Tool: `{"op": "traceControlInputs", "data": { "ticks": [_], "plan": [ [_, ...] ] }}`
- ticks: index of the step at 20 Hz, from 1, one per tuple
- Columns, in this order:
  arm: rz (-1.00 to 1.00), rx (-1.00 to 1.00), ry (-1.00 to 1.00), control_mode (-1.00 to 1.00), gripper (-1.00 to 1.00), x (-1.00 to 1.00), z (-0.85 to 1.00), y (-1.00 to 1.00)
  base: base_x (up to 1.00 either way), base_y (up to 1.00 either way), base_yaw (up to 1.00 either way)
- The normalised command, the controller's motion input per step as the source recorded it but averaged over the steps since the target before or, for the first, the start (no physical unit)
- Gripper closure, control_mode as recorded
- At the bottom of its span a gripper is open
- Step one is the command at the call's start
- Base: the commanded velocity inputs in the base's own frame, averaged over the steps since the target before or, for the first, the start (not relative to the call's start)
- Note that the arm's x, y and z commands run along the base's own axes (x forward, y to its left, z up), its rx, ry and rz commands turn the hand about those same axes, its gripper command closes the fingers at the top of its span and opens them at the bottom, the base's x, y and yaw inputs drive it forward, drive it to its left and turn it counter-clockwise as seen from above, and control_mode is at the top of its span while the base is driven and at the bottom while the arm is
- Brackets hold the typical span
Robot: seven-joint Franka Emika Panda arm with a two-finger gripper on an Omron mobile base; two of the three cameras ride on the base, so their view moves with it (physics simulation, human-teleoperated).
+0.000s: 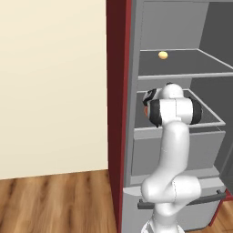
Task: Retrieve the chicken drumstick from the fridge and place it on the saucepan with marinade on the stove.
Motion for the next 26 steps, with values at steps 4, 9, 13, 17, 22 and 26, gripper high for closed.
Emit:
{"op": "traceControlInputs", "data": {
  "ticks": [4,9,13,17,22,26],
  "plan": [
    [0.00,0.00,-0.07,-1.00,1.00,-0.06,0.09,0.00,0.00,0.00,0.00],
    [0.00,0.00,-0.07,-1.00,1.00,-0.09,0.09,0.00,0.00,0.00,0.00],
    [0.00,0.00,-0.02,-1.00,1.00,-0.36,0.31,0.00,0.00,0.00,0.00],
    [0.00,0.00,0.00,-1.00,1.00,-0.71,0.45,0.01,0.00,0.00,0.00],
    [0.00,0.00,0.06,-1.00,1.00,-0.97,0.51,0.00,0.00,0.00,0.00],
    [0.00,0.00,0.15,-1.00,1.00,-1.00,0.76,0.01,0.00,0.00,0.00]
  ]
}}
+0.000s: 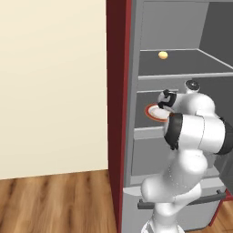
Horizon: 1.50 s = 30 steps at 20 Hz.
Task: Retrieve the chicken drumstick from the fridge and place it on the saucepan with marinade on the stove.
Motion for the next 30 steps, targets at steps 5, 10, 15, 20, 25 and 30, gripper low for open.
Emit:
{"op": "traceControlInputs", "data": {
  "ticks": [5,10,15,20,25,30],
  "plan": [
    [0.00,0.00,0.14,-1.00,1.00,-1.00,0.97,0.08,0.00,0.00,0.00],
    [0.00,0.00,0.11,-1.00,1.00,-1.00,1.00,0.22,0.00,0.00,0.00],
    [0.00,0.00,0.03,-1.00,1.00,-1.00,0.90,0.38,0.00,0.00,0.00],
    [0.01,-0.03,-0.08,-1.00,1.00,-1.00,0.57,0.40,0.00,0.00,0.00],
    [0.00,-0.13,-0.51,-1.00,1.00,-1.00,0.38,0.57,0.00,0.00,0.00],
    [0.02,-0.01,-0.10,-1.00,1.00,-0.30,0.04,0.05,0.00,0.00,0.00]
  ]
}}
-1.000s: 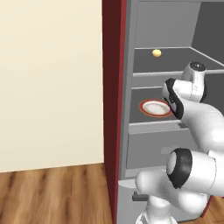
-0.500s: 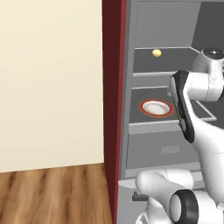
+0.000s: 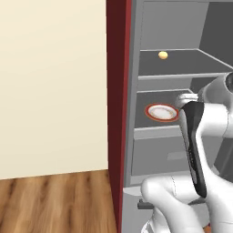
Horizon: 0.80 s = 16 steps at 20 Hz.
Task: Retrieve the chicken drumstick from the fridge and place it on the saucepan with marinade on the stove.
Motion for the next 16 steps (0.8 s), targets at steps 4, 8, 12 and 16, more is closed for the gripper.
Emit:
{"op": "traceControlInputs", "data": {
  "ticks": [4,8,12,16],
  "plan": [
    [0.00,0.00,0.00,1.00,1.00,0.00,0.00,0.00,-1.00,0.04,0.06],
    [0.00,0.00,0.00,1.00,1.00,0.00,0.00,0.00,-1.00,0.32,-0.08],
    [0.00,0.00,0.00,1.00,1.00,0.00,0.00,0.00,-1.00,0.45,-0.49],
    [0.00,0.00,0.00,1.00,1.00,0.00,0.00,0.00,-0.99,0.70,-0.66]
  ]
}}
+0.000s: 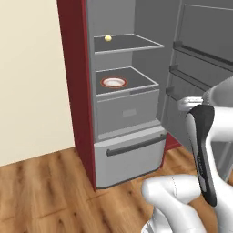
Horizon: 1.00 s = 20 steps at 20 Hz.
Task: Retrieve the chicken drumstick from the fridge and place it on the saucepan with marinade on the stove.
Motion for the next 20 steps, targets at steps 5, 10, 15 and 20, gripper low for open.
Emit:
{"op": "traceControlInputs", "data": {
  "ticks": [5,10,15,20],
  "plan": [
    [0.00,0.00,0.00,1.00,1.00,0.00,0.00,0.00,-0.94,0.77,-0.71],
    [0.00,0.00,0.00,1.00,1.00,0.00,0.00,0.00,-0.91,0.32,-0.79],
    [0.00,0.00,0.00,1.00,1.00,0.00,0.00,0.00,-0.96,0.39,-0.48],
    [0.00,0.00,0.00,1.00,1.00,0.00,0.00,0.00,-0.14,0.55,-0.43]
  ]
}}
